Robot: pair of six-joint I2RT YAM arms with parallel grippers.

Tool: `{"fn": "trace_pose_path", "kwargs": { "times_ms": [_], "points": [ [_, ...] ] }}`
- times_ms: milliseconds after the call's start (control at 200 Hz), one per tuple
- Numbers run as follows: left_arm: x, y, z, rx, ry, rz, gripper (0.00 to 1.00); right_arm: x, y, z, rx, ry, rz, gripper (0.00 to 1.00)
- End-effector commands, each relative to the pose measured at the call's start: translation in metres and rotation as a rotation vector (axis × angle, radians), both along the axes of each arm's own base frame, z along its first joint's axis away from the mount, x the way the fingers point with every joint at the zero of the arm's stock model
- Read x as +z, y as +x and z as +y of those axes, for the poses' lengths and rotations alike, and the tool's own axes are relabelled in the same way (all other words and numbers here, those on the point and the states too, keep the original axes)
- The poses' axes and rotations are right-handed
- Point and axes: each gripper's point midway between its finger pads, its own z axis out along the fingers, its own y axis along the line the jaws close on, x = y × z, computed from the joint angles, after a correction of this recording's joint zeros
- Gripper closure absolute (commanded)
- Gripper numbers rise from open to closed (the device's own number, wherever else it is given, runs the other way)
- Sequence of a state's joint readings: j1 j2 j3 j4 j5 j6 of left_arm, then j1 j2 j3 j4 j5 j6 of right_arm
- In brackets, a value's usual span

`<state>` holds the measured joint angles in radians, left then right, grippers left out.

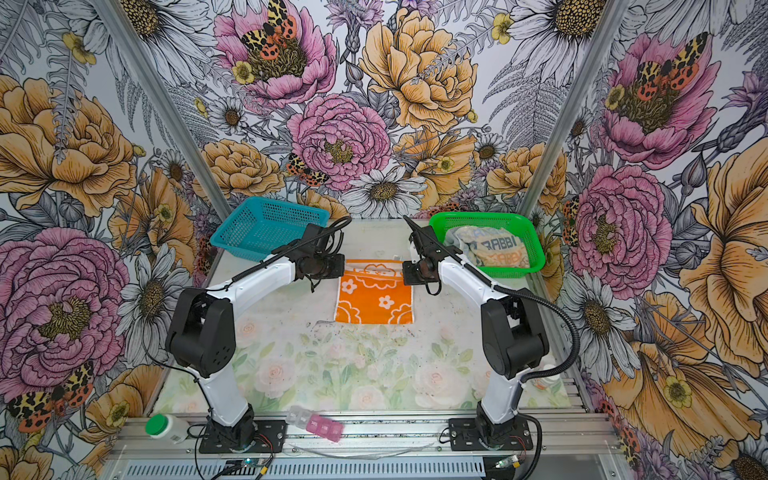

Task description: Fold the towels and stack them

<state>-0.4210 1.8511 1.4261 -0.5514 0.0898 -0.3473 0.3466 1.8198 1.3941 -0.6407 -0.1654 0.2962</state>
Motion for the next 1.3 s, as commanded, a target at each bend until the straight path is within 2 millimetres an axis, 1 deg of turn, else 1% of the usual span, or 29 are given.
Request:
{"fn": "trace_pose_path", "kwargs": {
  "times_ms": [0, 145, 260, 335, 420, 470, 510, 570, 610, 635, 660, 690, 746, 756, 781, 796, 861, 891, 911, 916, 926, 946, 1021, 1066, 1111, 1161, 1296],
  "points": [
    [-0.004, 0.023, 0.000, -0.004, -0.017, -0.027, 1.00, -0.003, 0.020, 0.004, 0.031, 0.012, -0.022, 1.00],
    [-0.016, 0.035, 0.004, 0.015, -0.014, -0.028, 1.00, -0.022, 0.035, 0.008, 0.045, 0.015, 0.004, 1.00],
    [-0.027, 0.044, 0.007, 0.030, -0.020, -0.027, 1.00, -0.032, 0.047, 0.008, 0.046, 0.000, 0.003, 1.00],
    [-0.032, 0.051, 0.004, 0.021, -0.043, -0.035, 1.00, -0.036, 0.055, 0.006, 0.044, -0.014, -0.001, 1.00],
    [-0.030, 0.062, -0.004, -0.006, -0.069, -0.068, 1.00, -0.037, 0.064, 0.004, 0.041, -0.032, -0.017, 1.00],
    [-0.026, 0.070, -0.007, -0.012, -0.073, -0.090, 0.99, -0.035, 0.071, 0.003, 0.044, -0.036, -0.032, 0.87],
    [-0.022, 0.076, -0.008, -0.015, -0.075, -0.109, 0.96, -0.030, 0.075, 0.004, 0.055, -0.036, -0.049, 0.79],
    [-0.015, 0.081, -0.011, -0.018, -0.077, -0.136, 0.81, -0.022, 0.078, 0.005, 0.063, -0.035, -0.071, 0.65],
    [-0.009, 0.081, -0.012, -0.022, -0.077, -0.150, 0.74, -0.016, 0.076, 0.007, 0.069, -0.028, -0.083, 0.58],
    [-0.006, 0.080, -0.012, -0.021, -0.070, -0.161, 0.70, -0.012, 0.074, 0.008, 0.074, -0.025, -0.091, 0.49],
    [-0.004, 0.076, -0.013, -0.021, -0.056, -0.169, 0.67, -0.008, 0.071, 0.009, 0.078, -0.022, -0.101, 0.44],
    [0.000, 0.071, -0.013, -0.024, -0.033, -0.182, 0.64, -0.004, 0.065, 0.010, 0.081, -0.022, -0.109, 0.41],
    [0.005, 0.059, -0.014, -0.026, 0.012, -0.202, 0.59, 0.001, 0.052, 0.012, 0.085, -0.025, -0.122, 0.41],
    [0.004, 0.055, -0.013, -0.027, 0.021, -0.202, 0.59, -0.001, 0.049, 0.012, 0.083, -0.028, -0.118, 0.41],
    [0.005, 0.047, -0.013, -0.027, 0.038, -0.205, 0.57, 0.005, 0.041, 0.012, 0.080, -0.026, -0.126, 0.41],
    [0.007, 0.042, -0.014, -0.027, 0.048, -0.211, 0.56, 0.004, 0.036, 0.013, 0.080, -0.024, -0.122, 0.41],
    [0.002, 0.019, -0.015, -0.033, 0.079, -0.197, 0.51, -0.001, 0.013, 0.018, 0.074, 0.003, -0.095, 0.41],
    [-0.004, 0.007, -0.015, -0.036, 0.090, -0.180, 0.50, -0.003, 0.004, 0.021, 0.071, 0.016, -0.085, 0.41],
    [-0.011, 0.001, -0.015, -0.036, 0.096, -0.160, 0.49, -0.007, -0.004, 0.022, 0.069, 0.023, -0.069, 0.41],
    [-0.014, -0.001, -0.014, -0.036, 0.100, -0.153, 0.49, -0.009, -0.006, 0.022, 0.069, 0.024, -0.063, 0.41],
    [-0.006, -0.005, -0.014, -0.033, 0.088, -0.165, 0.49, -0.010, -0.010, 0.024, 0.071, 0.028, -0.057, 0.41],
    [-0.006, -0.012, -0.013, -0.033, 0.083, -0.159, 0.49, -0.013, -0.017, 0.026, 0.072, 0.036, -0.047, 0.41],
    [-0.021, -0.034, -0.015, -0.046, 0.070, -0.112, 0.51, -0.024, -0.041, 0.036, 0.079, 0.065, -0.015, 0.42],
    [-0.027, -0.044, -0.016, -0.056, 0.069, -0.093, 0.53, -0.029, -0.051, 0.043, 0.079, 0.090, -0.005, 0.43],
    [-0.035, -0.054, -0.017, -0.059, 0.065, -0.069, 0.55, -0.033, -0.057, 0.048, 0.075, 0.118, 0.008, 0.43],
    [-0.042, -0.060, -0.018, -0.058, 0.043, -0.050, 0.55, -0.039, -0.062, 0.052, 0.066, 0.137, 0.027, 0.43],
    [-0.064, -0.070, -0.020, -0.053, 0.001, 0.010, 0.58, -0.057, -0.069, 0.049, 0.041, 0.119, 0.068, 0.45]
  ]
}}
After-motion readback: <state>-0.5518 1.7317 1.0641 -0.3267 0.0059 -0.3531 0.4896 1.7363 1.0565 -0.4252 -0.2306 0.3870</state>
